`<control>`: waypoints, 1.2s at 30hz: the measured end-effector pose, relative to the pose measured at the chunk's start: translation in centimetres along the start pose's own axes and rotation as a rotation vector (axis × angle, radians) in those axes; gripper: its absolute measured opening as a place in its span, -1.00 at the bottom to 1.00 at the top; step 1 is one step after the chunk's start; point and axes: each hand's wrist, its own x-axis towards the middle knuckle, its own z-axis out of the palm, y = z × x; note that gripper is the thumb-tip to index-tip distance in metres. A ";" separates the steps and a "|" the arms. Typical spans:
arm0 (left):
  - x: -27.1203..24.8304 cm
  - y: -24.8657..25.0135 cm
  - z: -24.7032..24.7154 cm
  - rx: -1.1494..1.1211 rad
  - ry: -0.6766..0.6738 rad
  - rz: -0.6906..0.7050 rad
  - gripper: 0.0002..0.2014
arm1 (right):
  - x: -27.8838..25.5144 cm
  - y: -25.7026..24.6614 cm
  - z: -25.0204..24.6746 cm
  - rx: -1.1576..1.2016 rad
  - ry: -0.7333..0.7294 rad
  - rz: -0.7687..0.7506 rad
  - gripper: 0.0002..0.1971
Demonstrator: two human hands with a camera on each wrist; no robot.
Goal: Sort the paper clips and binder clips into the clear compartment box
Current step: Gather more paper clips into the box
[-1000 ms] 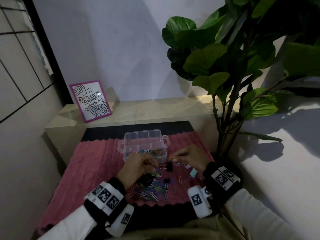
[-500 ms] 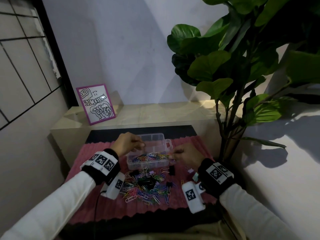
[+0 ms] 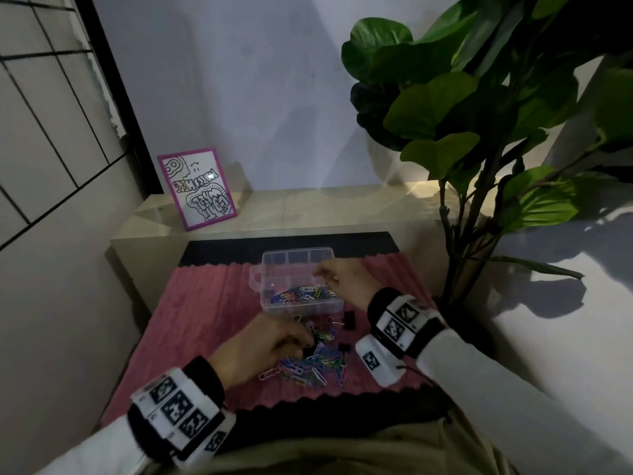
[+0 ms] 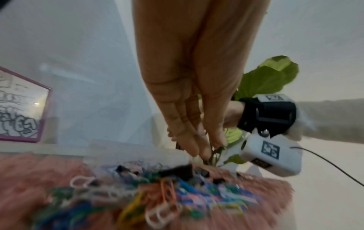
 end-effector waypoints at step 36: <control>1.2 -0.8 4.8 0.093 0.017 0.022 -0.50 | -6.9 2.4 3.8 -0.387 -0.327 -0.152 -0.57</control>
